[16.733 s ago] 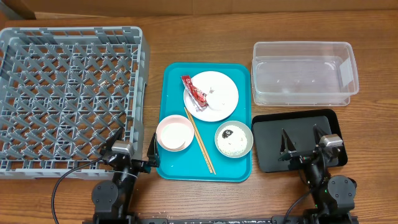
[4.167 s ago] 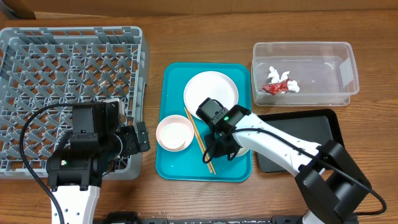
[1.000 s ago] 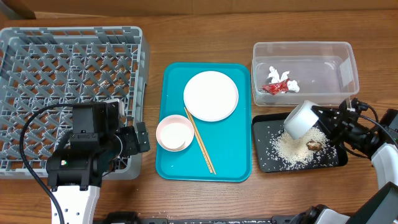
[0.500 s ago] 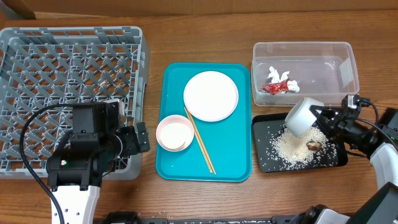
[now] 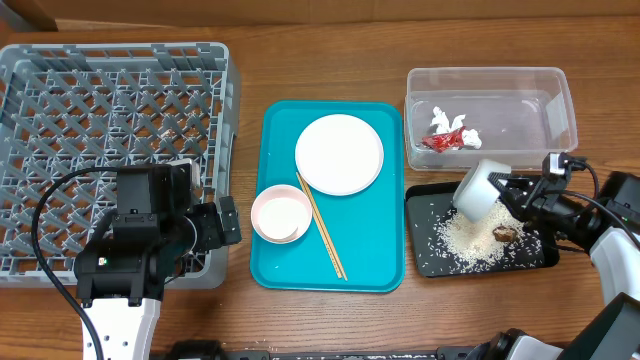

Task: Sort waste into correct bins and load items into the dishwasher
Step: 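Tip the steel bowl over the black tray to dump the rice, then place the empty steel bowl onto the pink plate with the right gripper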

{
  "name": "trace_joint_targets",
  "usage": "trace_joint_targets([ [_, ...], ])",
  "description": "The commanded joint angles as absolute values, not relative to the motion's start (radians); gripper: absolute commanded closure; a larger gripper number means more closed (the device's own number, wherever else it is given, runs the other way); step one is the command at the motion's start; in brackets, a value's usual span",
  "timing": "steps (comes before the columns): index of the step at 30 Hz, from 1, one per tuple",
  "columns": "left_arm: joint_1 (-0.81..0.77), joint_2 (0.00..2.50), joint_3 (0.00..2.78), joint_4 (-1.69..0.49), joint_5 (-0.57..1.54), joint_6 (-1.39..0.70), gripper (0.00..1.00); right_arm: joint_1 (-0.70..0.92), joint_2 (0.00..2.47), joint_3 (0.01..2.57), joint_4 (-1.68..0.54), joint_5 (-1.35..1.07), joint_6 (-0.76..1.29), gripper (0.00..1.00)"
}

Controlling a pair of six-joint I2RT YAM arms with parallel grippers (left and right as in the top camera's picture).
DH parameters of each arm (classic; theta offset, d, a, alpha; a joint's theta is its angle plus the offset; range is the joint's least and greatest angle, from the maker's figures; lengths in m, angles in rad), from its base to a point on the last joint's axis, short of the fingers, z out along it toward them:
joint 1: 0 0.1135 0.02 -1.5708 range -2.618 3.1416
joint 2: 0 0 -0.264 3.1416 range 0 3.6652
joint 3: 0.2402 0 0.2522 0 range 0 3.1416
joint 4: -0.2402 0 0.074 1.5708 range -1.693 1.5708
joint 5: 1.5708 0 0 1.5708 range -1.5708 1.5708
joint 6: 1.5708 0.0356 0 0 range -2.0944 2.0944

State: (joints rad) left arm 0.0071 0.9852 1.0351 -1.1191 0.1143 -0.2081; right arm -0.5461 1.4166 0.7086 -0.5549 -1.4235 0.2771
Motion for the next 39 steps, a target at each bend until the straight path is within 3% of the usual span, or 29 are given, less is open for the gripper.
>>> trace_joint_targets([
  [1, 0.012, 0.987, 1.058, -1.118, 0.101, -0.217, 0.0, -0.489, 1.402, 0.717, -0.575, -1.347, 0.255, 0.96],
  [5, 0.012, 0.987, 1.058, -1.118, 0.101, -0.217, 0.0, -0.392, 1.392, 0.741, -0.592, -1.241, 0.254, 0.96],
  [11, 0.012, 0.987, 1.058, -1.122, 0.101, -0.217, 0.0, -0.178, 1.285, 0.928, -0.779, -0.88, 0.2, 0.96],
  [15, 0.012, 0.987, 1.058, -1.118, 0.101, -0.217, 0.0, 0.075, 1.272, 1.121, -0.936, -0.529, 0.147, 0.96],
  [21, 0.012, 0.987, 1.058, -1.118, 0.101, -0.217, 0.0, 0.449, 1.285, 1.163, -0.798, -0.162, 0.114, 0.96],
  [26, 0.012, 0.987, 1.058, -1.118, 0.101, -0.217, 0.0, 0.659, 1.409, 1.163, -0.604, 0.065, 0.095, 0.96],
  [33, 0.012, 0.987, 1.058, -1.119, 0.101, -0.217, 0.0, 0.696, 1.692, 1.163, -0.377, 0.081, 0.092, 0.96],
  [39, 0.012, 0.987, 1.058, -1.118, 0.101, -0.217, 0.0, 0.696, 1.826, 1.163, -0.309, 0.073, 0.093, 0.95],
])
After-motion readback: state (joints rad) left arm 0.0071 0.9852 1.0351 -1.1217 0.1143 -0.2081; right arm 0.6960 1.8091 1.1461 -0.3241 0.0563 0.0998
